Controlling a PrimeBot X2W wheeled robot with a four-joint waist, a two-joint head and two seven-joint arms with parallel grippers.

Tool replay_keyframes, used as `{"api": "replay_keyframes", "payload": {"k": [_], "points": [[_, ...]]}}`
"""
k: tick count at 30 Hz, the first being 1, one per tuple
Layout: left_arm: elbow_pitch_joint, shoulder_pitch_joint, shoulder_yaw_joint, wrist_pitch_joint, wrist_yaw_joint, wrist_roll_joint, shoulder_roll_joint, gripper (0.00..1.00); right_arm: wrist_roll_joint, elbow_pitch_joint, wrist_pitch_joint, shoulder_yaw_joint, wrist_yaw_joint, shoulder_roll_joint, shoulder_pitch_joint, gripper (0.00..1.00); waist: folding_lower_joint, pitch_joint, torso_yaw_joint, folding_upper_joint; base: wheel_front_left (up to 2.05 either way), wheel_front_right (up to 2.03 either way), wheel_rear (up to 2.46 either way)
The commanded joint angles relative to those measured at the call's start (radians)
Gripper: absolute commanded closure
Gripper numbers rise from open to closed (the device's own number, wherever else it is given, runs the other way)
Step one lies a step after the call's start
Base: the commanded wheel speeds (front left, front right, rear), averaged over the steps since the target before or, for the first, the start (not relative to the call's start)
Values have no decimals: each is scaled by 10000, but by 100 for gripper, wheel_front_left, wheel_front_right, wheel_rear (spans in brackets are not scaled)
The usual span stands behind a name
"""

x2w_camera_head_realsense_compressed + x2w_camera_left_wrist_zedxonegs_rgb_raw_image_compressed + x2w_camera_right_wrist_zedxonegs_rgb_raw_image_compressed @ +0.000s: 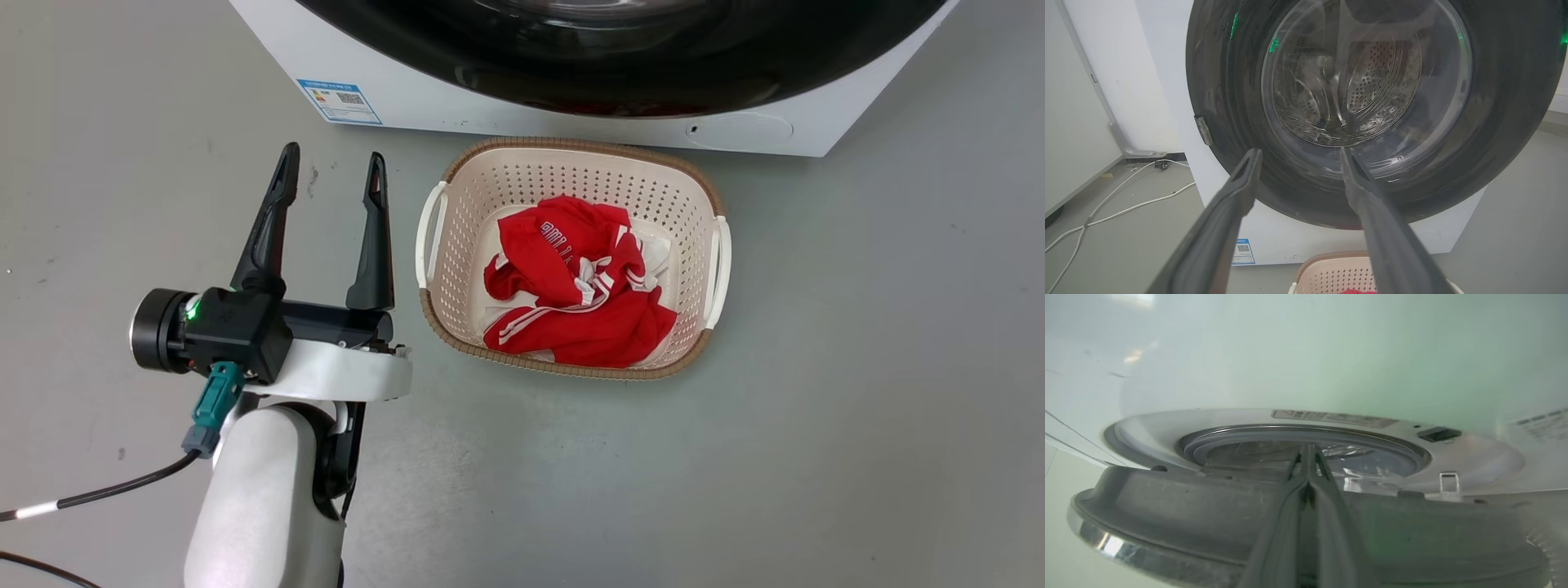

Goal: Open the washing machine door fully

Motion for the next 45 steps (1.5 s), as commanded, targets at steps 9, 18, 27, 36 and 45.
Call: {"api": "replay_keyframes", "payload": {"k": [9, 18, 27, 36, 45], "points": [[174, -93, -108, -26, 86, -130, -12, 0, 281, -87, 1916, 36, 0, 173, 353, 100, -1, -240, -110, 0, 0, 0, 0], [342, 247, -31, -26, 24, -46, -11, 0, 698, -1153, 3271, -24, 0, 474, 1469, 100, -1, -792, -369, 0, 0, 0, 0], [549, 724, -27, -26, -36, 46, -11, 0, 1301, -2546, 4215, -174, 0, 886, 3182, 100, -1, -1646, -439, 0, 0, 0, 0], [681, 1224, -73, -26, 49, -19, -11, 0, 1579, -3630, 4761, -40, 0, 1409, 4735, 100, -1, -2396, -362, 0, 0, 0, 0], [715, 1470, -127, -26, 87, -24, -11, 0, 1773, -4823, 5137, 283, 0, 1952, 5954, 100, -1, -2642, -357, 0, 0, 0, 0]]}}
